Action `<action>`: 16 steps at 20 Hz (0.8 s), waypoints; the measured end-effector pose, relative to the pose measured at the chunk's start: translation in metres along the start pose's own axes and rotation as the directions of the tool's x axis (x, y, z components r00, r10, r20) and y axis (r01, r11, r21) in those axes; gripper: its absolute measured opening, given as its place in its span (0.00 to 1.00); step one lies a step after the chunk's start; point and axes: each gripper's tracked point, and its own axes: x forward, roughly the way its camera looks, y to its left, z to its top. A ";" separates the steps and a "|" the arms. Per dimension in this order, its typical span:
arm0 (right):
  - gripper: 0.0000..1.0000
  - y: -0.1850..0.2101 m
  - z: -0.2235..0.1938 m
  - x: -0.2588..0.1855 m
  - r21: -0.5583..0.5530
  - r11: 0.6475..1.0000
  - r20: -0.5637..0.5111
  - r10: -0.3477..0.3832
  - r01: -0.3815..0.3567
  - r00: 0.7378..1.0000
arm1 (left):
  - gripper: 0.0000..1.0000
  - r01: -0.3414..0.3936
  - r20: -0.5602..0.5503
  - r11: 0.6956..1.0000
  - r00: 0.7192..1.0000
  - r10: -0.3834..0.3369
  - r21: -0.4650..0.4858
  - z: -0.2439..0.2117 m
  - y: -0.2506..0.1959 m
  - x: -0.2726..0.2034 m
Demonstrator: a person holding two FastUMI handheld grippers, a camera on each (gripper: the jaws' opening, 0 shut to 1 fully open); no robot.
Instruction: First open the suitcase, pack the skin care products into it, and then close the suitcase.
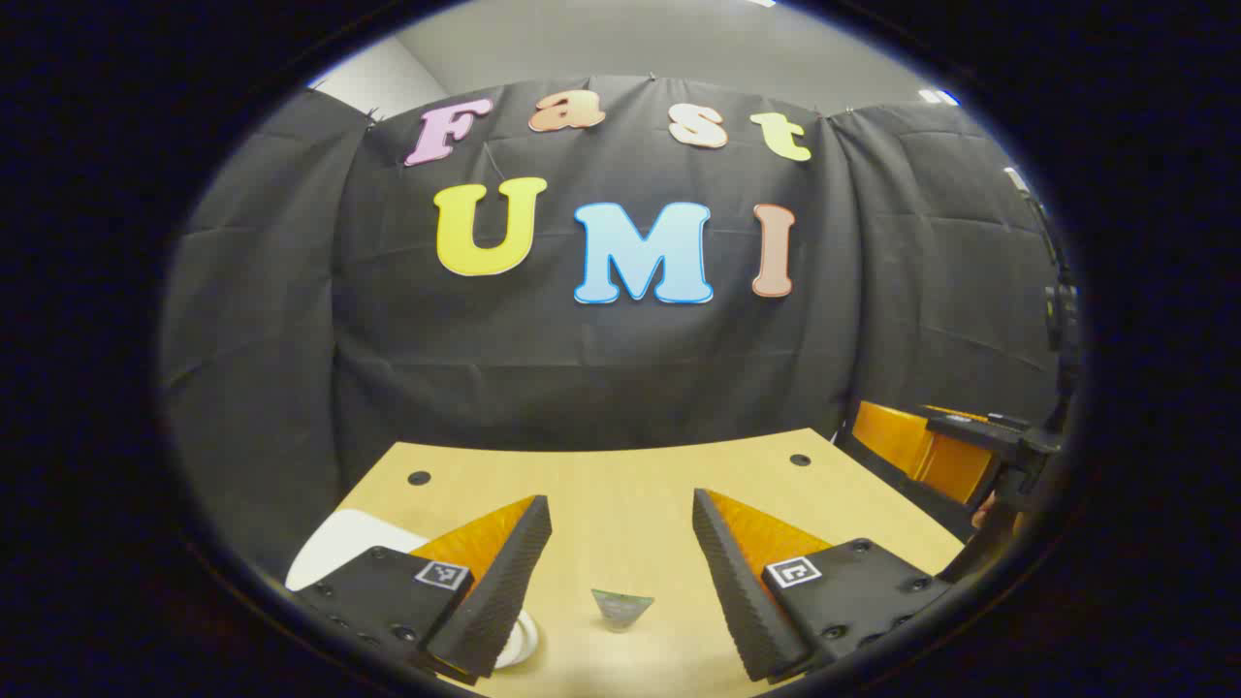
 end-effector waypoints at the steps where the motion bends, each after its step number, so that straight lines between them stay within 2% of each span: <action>1: 0.94 -0.002 0.001 0.002 -0.004 1.000 -0.004 -0.005 0.005 1.000 | 0.95 -0.016 -0.004 1.000 1.000 0.016 0.007 -0.002 0.005 0.001; 6: 0.94 0.005 0.005 0.005 -0.036 0.999 0.002 0.009 -0.009 1.000 | 0.95 -0.083 0.013 0.997 0.996 0.083 0.002 0.002 0.024 0.005; 10: 0.94 0.020 0.004 0.003 -0.114 0.993 0.002 0.041 -0.040 0.999 | 0.93 -0.121 0.027 0.993 0.992 0.121 0.008 0.006 0.038 0.003; 13: 0.94 0.029 -0.002 0.002 -0.149 0.987 -0.018 0.060 -0.062 0.998 | 0.95 -0.122 0.006 0.992 0.992 0.122 0.000 -0.008 0.041 0.002; 16: 0.94 0.028 -0.013 -0.004 -0.166 0.984 -0.044 0.060 -0.066 0.997 | 0.95 -0.143 -0.059 0.989 0.988 0.145 0.038 -0.044 0.051 0.005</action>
